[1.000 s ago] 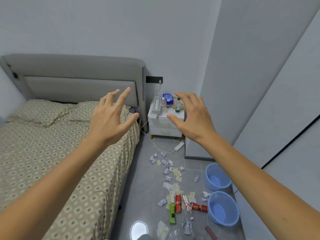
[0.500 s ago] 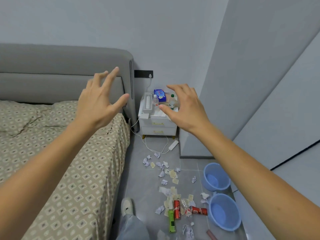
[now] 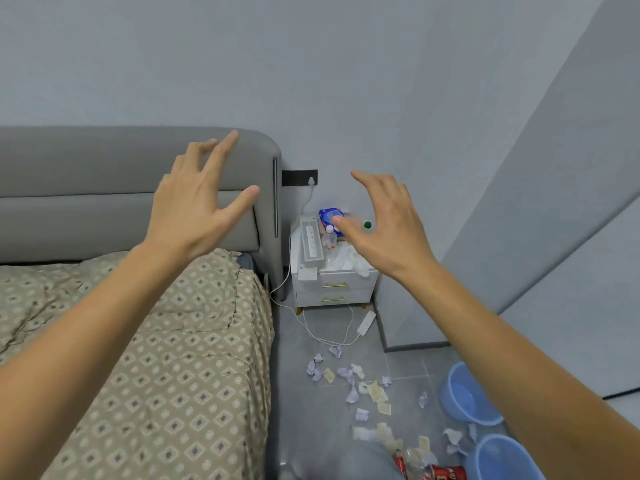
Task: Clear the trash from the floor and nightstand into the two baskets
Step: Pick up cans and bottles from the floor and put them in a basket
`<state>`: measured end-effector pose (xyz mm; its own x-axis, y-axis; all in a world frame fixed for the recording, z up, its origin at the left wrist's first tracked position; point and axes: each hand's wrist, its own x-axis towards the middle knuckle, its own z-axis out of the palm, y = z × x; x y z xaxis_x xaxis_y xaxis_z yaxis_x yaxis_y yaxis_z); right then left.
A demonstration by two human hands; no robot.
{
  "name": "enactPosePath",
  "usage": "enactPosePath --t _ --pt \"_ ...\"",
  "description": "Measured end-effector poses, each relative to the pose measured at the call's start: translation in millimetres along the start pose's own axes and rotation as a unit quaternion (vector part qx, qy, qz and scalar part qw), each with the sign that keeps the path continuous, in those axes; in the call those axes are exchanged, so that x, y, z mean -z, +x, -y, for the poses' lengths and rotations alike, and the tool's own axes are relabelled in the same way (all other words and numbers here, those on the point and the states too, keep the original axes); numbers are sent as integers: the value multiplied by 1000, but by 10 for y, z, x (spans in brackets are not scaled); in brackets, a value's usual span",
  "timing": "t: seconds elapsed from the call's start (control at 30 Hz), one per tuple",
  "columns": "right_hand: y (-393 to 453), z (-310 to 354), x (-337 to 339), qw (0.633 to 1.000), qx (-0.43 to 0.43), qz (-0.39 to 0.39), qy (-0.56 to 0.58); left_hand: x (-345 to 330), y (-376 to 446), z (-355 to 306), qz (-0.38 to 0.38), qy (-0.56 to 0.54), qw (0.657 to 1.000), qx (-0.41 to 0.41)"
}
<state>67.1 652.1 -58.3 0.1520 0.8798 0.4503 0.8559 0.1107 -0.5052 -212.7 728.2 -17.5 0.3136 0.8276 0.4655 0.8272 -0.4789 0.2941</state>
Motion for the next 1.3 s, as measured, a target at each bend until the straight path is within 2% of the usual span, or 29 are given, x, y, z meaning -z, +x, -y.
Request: enactPosePath --t 0.4,0.6,0.83,1.1,1.3 --pt "1000 -454 -408 999 -39 -18 -32 -734 1146 322 27 -33 998 -51" --pt "1581 -953 -371 997 -56 -50 -33 -1194 1958 53 38 -46 994 -89" --pt "1832 -1527 -185 992 -102 -68 -38 -1762 2643 -427 57 -68 986 -140" --pt "1721 -1938 102 976 -177 -119 -43 -2365 3159 -1035 106 -103 955 -256" --pt "1433 -2182 212 942 -274 -159 -113 -2960 3454 -1515 159 -158 909 -350"
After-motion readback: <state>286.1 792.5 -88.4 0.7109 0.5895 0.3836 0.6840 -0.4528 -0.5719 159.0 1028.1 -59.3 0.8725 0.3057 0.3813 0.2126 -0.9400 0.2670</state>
